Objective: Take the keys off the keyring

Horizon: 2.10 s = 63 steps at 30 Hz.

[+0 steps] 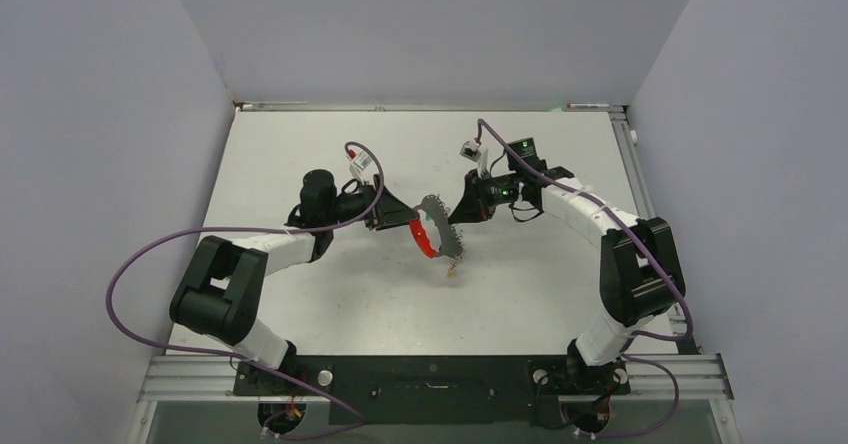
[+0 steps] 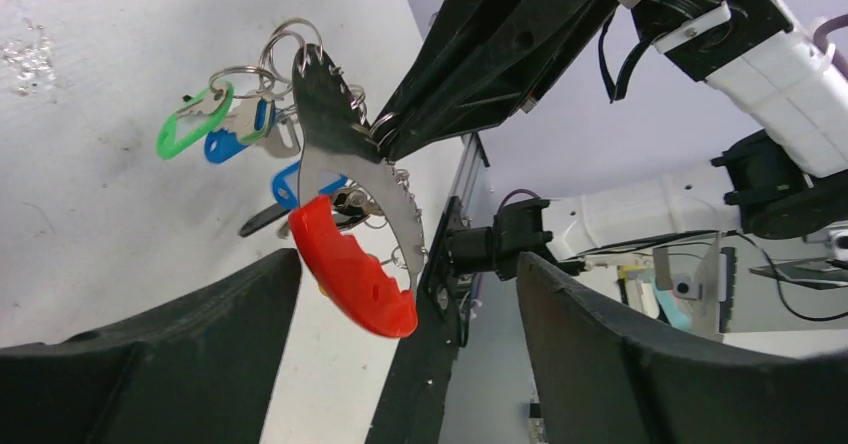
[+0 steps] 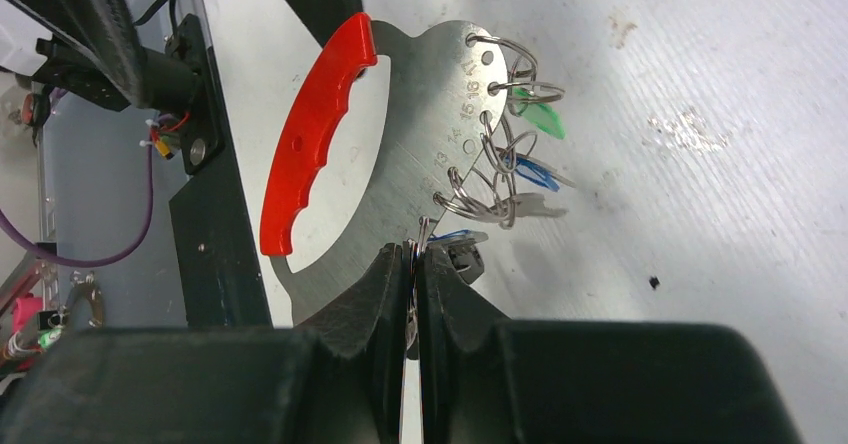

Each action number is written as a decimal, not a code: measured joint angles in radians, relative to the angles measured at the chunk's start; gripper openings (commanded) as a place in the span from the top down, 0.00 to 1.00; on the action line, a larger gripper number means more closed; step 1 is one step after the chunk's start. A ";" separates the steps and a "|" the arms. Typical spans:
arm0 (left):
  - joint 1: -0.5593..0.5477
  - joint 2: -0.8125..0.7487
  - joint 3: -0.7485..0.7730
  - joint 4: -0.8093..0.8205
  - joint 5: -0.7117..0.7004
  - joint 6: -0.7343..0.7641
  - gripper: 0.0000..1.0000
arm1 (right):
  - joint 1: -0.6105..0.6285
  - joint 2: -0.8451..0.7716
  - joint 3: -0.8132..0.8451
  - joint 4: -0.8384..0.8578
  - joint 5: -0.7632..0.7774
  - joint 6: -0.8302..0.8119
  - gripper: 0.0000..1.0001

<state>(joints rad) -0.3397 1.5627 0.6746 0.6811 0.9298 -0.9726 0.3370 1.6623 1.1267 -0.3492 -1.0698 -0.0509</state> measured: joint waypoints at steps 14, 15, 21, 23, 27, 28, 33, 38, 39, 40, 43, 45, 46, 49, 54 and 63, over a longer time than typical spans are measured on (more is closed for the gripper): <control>0.008 0.012 -0.004 0.040 0.028 -0.108 1.00 | 0.082 0.000 0.074 -0.032 0.051 -0.037 0.25; 0.018 0.012 -0.007 0.033 0.034 -0.117 1.00 | 0.082 0.000 0.086 -0.042 0.071 -0.058 0.14; 0.112 0.013 -0.001 -0.025 0.044 -0.199 1.00 | 0.105 -0.037 0.164 -0.080 0.253 -0.159 0.10; 0.148 0.019 0.027 -0.109 0.044 -0.212 1.00 | 0.145 -0.063 0.187 -0.087 0.342 -0.200 0.10; 0.191 0.025 0.126 -0.360 0.010 -0.197 1.00 | 0.324 -0.104 0.221 -0.082 0.557 -0.298 0.10; 0.195 0.023 0.142 -0.405 -0.006 -0.197 1.00 | 0.362 -0.106 0.223 -0.082 0.591 -0.316 0.10; 0.221 -0.010 0.132 -0.531 -0.066 -0.273 1.00 | 0.576 -0.103 0.225 -0.084 0.791 -0.420 0.10; 0.263 -0.046 0.094 -0.574 -0.097 -0.362 1.00 | 0.695 -0.087 0.226 -0.085 0.940 -0.486 0.10; 0.267 -0.053 0.087 -0.574 -0.103 -0.378 1.00 | 0.711 -0.080 0.228 -0.083 0.971 -0.493 0.10; 0.270 -0.062 0.081 -0.573 -0.108 -0.393 1.00 | 0.728 -0.073 0.228 -0.076 1.007 -0.499 0.09; 0.271 -0.091 0.062 -0.573 -0.119 -0.439 1.00 | 0.782 -0.033 0.229 -0.033 1.140 -0.529 0.04; 0.270 -0.112 0.053 -0.574 -0.123 -0.464 1.00 | 0.811 -0.008 0.227 0.000 1.220 -0.552 0.00; 0.270 -0.119 0.051 -0.573 -0.123 -0.470 1.00 | 0.829 0.006 0.227 0.021 1.265 -0.566 0.04; 0.270 -0.141 0.048 -0.573 -0.125 -0.491 1.00 | 0.859 0.042 0.226 0.074 1.361 -0.594 0.09; 0.270 -0.167 0.029 -0.573 -0.134 -0.513 1.00 | 0.868 0.093 0.226 0.137 1.479 -0.641 0.32; 0.270 -0.208 0.004 -0.571 -0.165 -0.516 0.71 | 0.853 0.116 0.214 0.183 1.535 -0.676 0.94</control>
<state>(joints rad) -0.0692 1.3544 0.6788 0.1097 0.7647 -1.4883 1.1904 1.7782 1.3407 -0.1661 0.4652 -0.7265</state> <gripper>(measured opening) 0.083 0.164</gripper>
